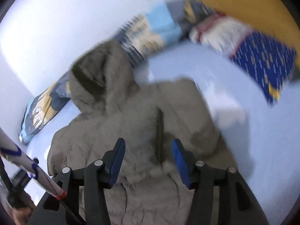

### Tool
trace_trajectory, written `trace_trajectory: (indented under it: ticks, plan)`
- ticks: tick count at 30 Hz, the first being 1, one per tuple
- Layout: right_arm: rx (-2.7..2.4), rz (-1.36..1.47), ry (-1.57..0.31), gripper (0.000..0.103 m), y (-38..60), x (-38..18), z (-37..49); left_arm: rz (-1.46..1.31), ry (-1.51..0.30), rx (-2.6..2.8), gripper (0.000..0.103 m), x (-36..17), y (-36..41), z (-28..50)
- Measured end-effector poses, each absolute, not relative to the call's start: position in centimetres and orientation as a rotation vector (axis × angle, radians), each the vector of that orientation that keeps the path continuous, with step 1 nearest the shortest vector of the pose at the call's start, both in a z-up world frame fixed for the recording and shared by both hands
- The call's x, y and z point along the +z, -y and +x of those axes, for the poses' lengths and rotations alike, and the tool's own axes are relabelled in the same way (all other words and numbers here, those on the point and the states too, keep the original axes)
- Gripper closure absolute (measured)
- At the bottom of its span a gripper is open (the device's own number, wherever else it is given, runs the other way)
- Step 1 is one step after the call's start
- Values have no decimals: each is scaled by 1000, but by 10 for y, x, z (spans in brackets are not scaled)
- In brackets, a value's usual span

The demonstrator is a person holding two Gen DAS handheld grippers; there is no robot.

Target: Fold large clothes

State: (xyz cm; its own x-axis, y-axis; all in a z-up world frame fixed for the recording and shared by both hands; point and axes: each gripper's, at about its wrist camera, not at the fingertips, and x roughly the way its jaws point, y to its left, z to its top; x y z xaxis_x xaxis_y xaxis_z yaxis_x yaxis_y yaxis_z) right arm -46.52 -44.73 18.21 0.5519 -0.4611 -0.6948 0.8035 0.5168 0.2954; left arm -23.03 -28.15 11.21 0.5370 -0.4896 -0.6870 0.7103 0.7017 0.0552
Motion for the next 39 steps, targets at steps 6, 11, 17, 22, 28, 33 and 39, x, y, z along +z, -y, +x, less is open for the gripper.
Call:
trace_trajectory:
  ticks: [6, 11, 17, 22, 28, 33, 39]
  plan:
    - [-706, 603, -767, 55, 440, 137, -427, 456, -776, -743, 24, 72, 305, -232]
    - [-700, 596, -855, 55, 443, 113, -422, 422, -891, -743, 23, 60, 304, -221]
    - [-696, 583, -897, 55, 444, 101, -415, 430, -875, -738, 23, 66, 303, -230]
    - [-655, 659, -834, 55, 446, 130, -429, 365, -852, -786, 23, 94, 294, -236]
    - [-686, 643, -776, 55, 449, 151, -441, 398, -827, -807, 23, 90, 297, -245]
    - [-690, 712, -815, 55, 459, 131, -440, 431, -839, -793, 23, 77, 304, -244]
    - [-707, 740, -879, 53, 465, 109, -437, 447, -842, -783, 23, 71, 306, -245]
